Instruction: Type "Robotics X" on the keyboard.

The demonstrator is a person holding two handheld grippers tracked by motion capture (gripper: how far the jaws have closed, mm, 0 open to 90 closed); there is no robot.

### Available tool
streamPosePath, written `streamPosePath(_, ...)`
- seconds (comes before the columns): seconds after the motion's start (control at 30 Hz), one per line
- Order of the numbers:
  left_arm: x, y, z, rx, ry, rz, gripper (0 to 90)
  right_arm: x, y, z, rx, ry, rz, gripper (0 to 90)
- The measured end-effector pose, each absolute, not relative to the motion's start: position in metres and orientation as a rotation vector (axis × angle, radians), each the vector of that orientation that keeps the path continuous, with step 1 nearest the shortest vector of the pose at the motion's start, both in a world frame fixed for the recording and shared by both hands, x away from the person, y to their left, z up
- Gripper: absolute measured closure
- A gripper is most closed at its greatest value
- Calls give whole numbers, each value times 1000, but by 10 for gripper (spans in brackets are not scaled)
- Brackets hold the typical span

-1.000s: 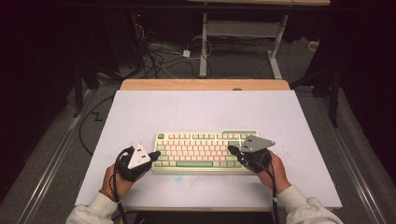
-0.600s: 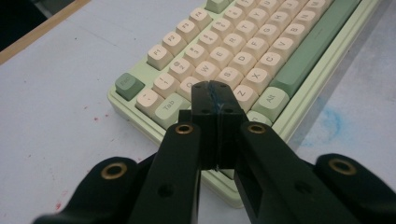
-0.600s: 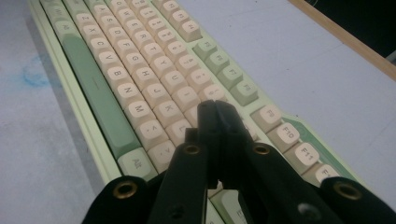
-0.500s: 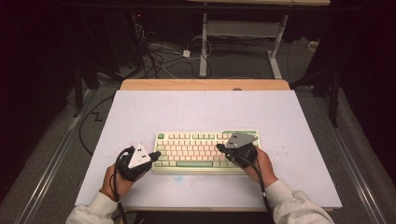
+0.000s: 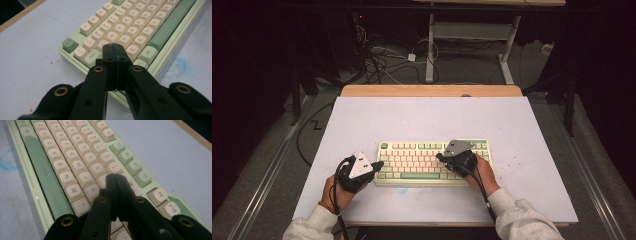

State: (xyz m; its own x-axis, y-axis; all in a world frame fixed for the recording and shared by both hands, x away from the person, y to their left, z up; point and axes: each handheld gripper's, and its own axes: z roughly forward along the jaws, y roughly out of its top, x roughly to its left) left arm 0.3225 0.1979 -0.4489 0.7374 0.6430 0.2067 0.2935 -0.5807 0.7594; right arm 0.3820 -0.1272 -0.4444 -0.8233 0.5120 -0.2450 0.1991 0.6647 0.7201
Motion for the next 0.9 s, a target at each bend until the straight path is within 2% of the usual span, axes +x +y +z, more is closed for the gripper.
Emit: streamPosePath(0.9,323,198,-450,2226,682,596,874,393,-114,-447,559,2489,886,900)
